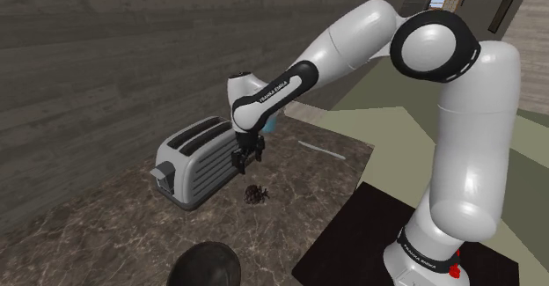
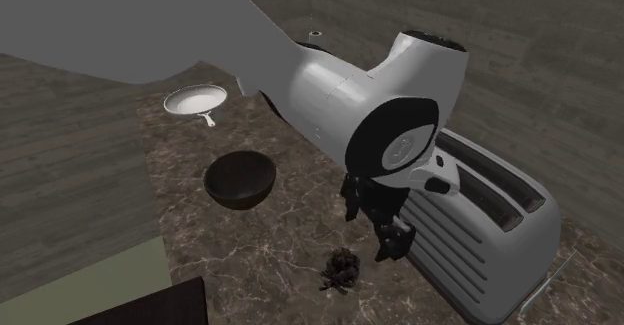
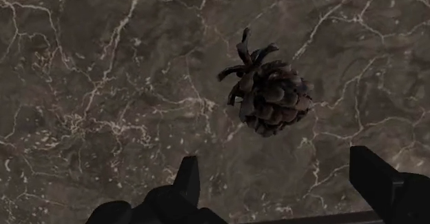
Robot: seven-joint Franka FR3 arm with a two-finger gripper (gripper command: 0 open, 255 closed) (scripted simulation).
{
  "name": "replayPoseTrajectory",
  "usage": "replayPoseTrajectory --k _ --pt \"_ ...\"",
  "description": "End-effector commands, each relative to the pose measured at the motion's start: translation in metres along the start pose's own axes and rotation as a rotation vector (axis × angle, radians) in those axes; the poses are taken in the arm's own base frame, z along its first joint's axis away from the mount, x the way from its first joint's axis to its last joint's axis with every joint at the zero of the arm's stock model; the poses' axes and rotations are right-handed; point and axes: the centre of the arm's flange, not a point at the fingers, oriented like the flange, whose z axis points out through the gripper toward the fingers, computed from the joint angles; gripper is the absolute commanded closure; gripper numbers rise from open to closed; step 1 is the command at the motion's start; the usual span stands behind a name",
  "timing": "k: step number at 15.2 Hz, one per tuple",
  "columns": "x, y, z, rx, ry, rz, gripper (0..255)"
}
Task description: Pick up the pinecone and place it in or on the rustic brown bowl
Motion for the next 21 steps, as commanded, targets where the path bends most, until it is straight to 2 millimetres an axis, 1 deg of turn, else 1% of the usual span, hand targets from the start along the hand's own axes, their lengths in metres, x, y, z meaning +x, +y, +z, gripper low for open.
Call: replayPoseTrajectory --k 1,5,6,12,13,21 --pt "0.0 -0.003 0.024 -0.006 -0.049 -0.083 0" --pt "-0.009 -0.007 0.073 -0.02 -0.148 -0.246 0" --pt "-0.009 -0.007 0.073 -0.02 -0.15 -0.249 0" --pt "-0.014 -0.006 0.105 -0.02 -0.15 -0.249 0" --pt "-0.015 -0.006 0.113 -0.02 -0.15 -0.249 0" --pt "-0.015 -0.006 0.113 -0.02 -0.15 -0.249 0"
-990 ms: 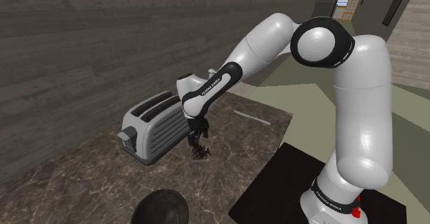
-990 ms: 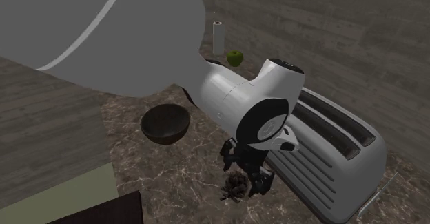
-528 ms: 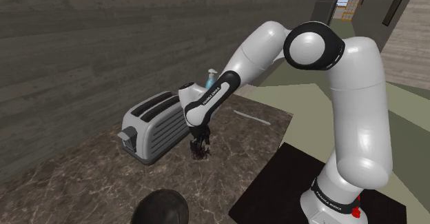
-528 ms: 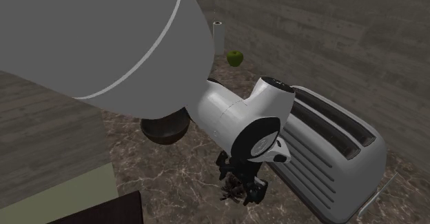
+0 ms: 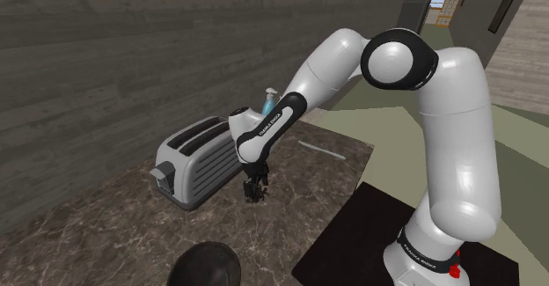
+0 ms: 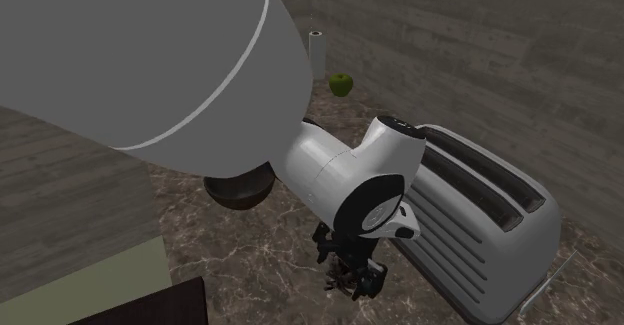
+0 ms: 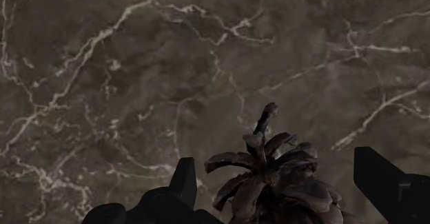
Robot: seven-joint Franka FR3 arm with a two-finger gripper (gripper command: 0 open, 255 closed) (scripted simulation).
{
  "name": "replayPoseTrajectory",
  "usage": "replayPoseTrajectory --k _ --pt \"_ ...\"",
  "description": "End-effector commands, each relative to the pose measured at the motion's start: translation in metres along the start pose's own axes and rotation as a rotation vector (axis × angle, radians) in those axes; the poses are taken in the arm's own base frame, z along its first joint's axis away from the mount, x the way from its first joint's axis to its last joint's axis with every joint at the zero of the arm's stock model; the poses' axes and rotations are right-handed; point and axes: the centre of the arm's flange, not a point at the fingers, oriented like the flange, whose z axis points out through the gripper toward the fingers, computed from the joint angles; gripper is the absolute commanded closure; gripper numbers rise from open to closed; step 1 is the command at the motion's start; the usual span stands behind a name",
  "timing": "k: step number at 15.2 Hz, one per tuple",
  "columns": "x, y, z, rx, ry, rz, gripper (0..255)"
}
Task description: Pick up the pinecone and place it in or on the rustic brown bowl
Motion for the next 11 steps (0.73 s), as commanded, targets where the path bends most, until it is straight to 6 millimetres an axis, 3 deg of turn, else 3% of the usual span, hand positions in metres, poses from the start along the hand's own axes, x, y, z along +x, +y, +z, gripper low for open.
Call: replayPoseTrajectory --k 1,11 --pt "0.0 0.0 0.0 0.0 0.0 0.0 255" --pt "-0.0013 -0.0002 -0.0051 0.0 0.0 0.0 255"
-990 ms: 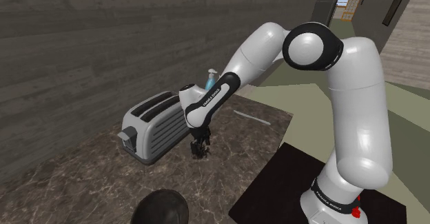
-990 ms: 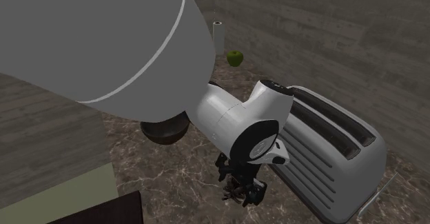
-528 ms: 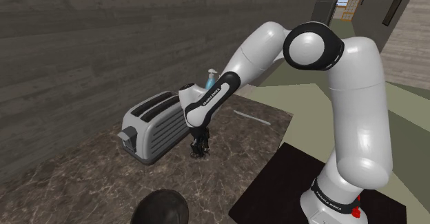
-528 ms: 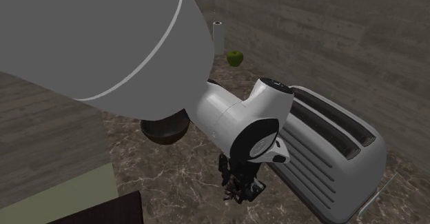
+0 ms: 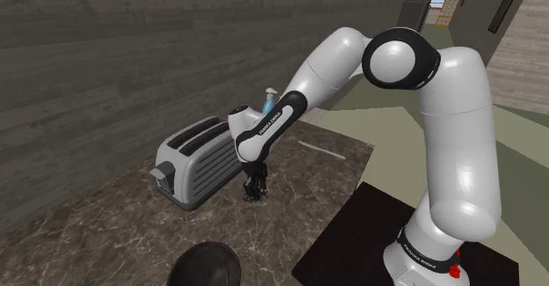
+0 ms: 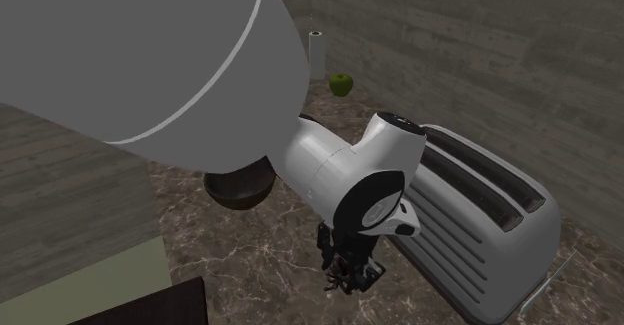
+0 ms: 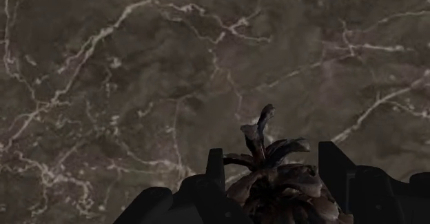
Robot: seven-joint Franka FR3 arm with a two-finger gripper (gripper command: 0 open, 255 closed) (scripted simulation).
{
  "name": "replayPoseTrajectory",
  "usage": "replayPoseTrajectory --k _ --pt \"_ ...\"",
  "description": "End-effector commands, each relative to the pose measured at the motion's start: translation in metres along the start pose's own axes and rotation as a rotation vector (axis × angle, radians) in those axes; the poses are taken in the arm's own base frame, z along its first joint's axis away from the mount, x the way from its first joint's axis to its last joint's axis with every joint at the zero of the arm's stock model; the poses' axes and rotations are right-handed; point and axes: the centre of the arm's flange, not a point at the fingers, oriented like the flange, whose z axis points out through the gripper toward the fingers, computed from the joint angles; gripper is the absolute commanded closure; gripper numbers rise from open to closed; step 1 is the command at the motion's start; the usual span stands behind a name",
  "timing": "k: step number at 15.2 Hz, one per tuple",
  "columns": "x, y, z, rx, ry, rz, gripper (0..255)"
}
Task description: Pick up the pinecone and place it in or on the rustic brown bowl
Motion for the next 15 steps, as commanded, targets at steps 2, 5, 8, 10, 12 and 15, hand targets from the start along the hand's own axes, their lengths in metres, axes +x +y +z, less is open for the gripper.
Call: replayPoseTrajectory --k 2,5,8,10,12,15 --pt "-0.004 0.001 -0.01 0.0 -0.005 0.004 255" --pt "-0.008 0.001 -0.025 0.0 -0.005 0.004 255" --pt "-0.011 0.0 -0.041 0.0 -0.005 0.004 255" --pt "-0.014 0.0 -0.051 0.0 -0.005 0.004 255" --pt "-0.017 -0.001 -0.061 0.0 -0.005 0.004 255" --pt "-0.02 -0.001 -0.077 0.0 -0.005 0.004 255"
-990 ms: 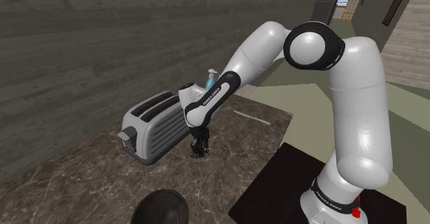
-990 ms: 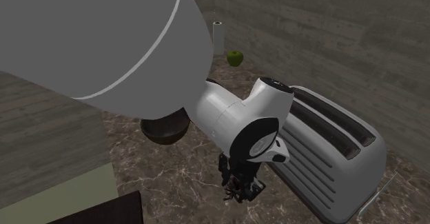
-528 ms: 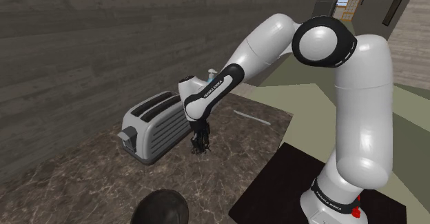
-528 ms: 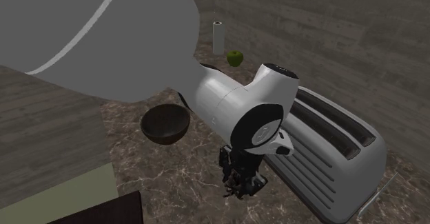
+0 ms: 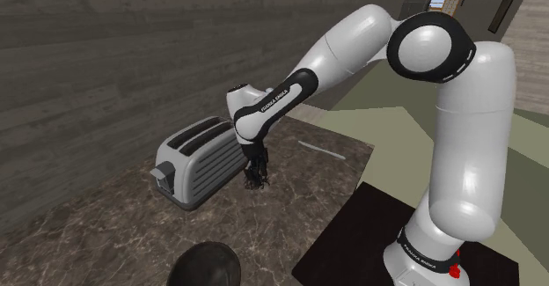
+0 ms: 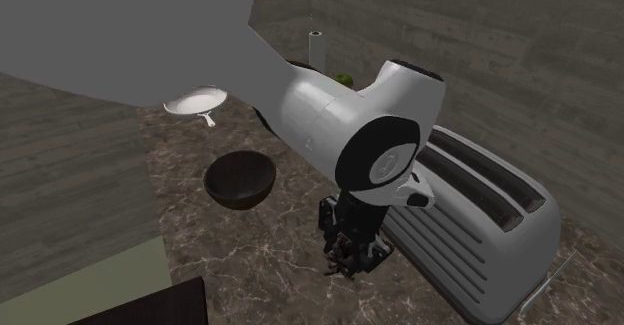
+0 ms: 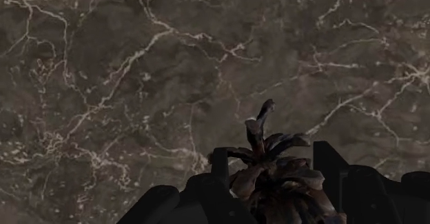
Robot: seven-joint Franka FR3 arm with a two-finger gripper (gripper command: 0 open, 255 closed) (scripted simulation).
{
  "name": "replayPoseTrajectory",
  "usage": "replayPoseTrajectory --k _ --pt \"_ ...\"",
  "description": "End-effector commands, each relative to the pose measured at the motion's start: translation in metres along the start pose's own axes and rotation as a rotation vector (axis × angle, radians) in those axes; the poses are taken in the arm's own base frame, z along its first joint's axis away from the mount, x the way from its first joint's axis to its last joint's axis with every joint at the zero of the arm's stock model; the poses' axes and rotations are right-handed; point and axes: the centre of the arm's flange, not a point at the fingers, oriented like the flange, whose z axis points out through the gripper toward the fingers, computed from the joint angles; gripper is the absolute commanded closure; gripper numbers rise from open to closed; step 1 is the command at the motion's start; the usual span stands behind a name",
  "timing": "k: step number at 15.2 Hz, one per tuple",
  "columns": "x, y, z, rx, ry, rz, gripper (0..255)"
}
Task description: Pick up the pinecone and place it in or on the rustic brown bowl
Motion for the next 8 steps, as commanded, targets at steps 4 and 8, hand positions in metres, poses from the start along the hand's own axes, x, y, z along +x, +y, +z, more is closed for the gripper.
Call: replayPoseTrajectory --k 4,8 --pt "-0.007 -0.002 -0.026 0.0 0.0 0.0 255" --pt "-0.012 -0.002 -0.046 0.0 0.0 0.0 255"
